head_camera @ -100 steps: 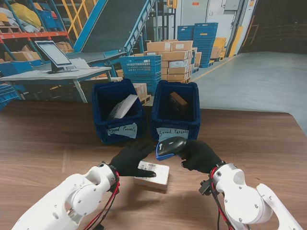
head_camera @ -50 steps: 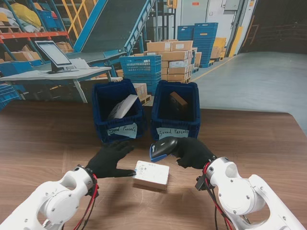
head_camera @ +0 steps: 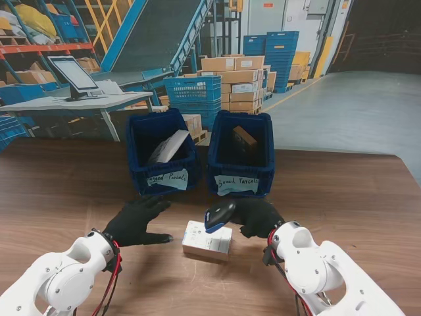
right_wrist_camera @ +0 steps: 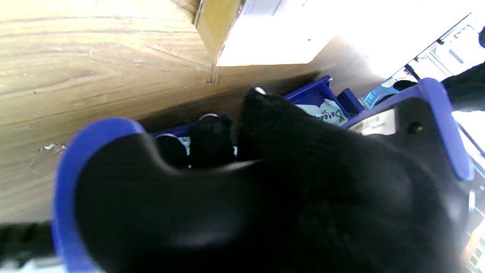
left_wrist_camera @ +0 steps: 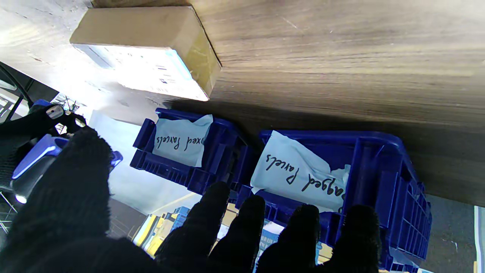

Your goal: Scan and sort packages by packaging type

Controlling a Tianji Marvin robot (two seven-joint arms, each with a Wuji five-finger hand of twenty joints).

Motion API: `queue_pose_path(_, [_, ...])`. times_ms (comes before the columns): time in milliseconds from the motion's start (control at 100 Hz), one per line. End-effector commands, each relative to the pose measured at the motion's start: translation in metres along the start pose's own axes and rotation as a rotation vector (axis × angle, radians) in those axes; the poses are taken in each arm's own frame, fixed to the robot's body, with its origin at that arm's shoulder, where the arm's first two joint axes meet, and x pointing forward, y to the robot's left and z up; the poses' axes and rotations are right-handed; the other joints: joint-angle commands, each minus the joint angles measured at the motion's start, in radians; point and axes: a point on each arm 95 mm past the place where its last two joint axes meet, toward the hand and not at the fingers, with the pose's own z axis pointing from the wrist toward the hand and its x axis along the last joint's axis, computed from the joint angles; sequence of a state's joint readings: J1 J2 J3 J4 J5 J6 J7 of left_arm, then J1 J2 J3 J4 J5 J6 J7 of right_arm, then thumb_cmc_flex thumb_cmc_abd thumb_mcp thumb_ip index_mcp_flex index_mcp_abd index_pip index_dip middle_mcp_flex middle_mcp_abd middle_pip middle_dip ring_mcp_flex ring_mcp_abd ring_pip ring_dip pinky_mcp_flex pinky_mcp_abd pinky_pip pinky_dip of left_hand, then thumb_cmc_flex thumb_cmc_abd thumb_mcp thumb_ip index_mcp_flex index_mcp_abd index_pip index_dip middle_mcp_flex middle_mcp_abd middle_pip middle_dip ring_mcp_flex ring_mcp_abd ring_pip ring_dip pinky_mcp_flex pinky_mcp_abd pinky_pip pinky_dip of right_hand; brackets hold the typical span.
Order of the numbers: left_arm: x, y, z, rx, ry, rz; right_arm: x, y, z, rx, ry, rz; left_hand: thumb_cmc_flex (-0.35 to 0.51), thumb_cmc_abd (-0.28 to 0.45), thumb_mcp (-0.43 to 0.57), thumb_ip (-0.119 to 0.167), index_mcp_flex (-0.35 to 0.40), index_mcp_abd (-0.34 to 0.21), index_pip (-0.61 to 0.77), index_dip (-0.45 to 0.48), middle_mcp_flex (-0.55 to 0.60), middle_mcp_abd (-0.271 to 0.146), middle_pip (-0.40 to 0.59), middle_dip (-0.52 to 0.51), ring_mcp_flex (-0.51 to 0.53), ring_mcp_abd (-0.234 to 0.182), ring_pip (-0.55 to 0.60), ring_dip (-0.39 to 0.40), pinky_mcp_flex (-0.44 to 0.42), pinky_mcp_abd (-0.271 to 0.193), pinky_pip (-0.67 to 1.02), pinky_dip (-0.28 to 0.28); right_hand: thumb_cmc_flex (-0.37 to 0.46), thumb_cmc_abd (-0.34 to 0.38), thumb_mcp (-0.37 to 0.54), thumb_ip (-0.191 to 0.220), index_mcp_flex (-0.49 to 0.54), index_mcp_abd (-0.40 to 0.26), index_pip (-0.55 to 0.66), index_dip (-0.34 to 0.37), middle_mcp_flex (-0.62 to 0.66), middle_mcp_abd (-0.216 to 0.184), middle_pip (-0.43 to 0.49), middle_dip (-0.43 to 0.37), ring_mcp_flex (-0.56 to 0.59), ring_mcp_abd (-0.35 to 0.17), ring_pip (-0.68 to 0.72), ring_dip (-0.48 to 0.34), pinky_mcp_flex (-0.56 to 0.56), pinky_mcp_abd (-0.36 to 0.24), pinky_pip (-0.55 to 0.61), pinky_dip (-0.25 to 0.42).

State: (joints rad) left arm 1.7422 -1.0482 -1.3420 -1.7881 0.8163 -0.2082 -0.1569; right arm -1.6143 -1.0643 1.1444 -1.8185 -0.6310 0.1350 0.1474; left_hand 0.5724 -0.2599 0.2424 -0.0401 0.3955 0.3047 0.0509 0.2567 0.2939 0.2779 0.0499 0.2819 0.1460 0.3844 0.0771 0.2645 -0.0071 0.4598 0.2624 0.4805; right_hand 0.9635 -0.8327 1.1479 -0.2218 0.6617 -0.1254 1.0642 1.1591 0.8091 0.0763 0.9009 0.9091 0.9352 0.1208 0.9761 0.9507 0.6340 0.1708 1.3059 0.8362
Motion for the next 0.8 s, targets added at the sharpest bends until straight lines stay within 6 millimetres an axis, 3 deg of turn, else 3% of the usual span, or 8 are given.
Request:
queue_pose_path(0, [0.003, 0.003, -0.002, -0.015, 0.008, -0.004, 0.002, -0.007, 0.003, 0.014, -0.004, 0.012, -0.001, 0.037, 0.045, 0.028, 0.019, -0.021, 0.007, 0.004, 0.012, -0.002, -0.012, 0.008, 0.022, -0.013, 0.010, 0.012, -0.004, 0.004, -0.021, -0.003, 0.089, 0.060, 0.087, 0.015, 0.060, -0.048, 0.024, 0.028, 0.006, -0.008, 0.000, 0.006, 0.011, 0.008, 0.009, 0.017, 0.015, -0.001, 0.029, 0.017])
queue_pose_path(790, [-0.003, 0.006, -0.004, -0.091, 0.003, -0.021, 0.004, -0.047, 0.026, 0.024, 0.020, -0.015, -0.015, 0.037, 0.064, 0.027, -0.001, -0.019, 0.000, 0.005, -0.024, 0.002, -0.018, 0.004, 0.000, -0.015, 0.002, 0.011, -0.012, -0.006, -0.030, -0.004, 0.088, 0.061, 0.087, 0.015, 0.059, -0.051, 0.026, 0.025, 0.005, -0.009, 0.003, 0.003, 0.010, 0.005, 0.010, 0.014, 0.017, -0.001, 0.029, 0.014])
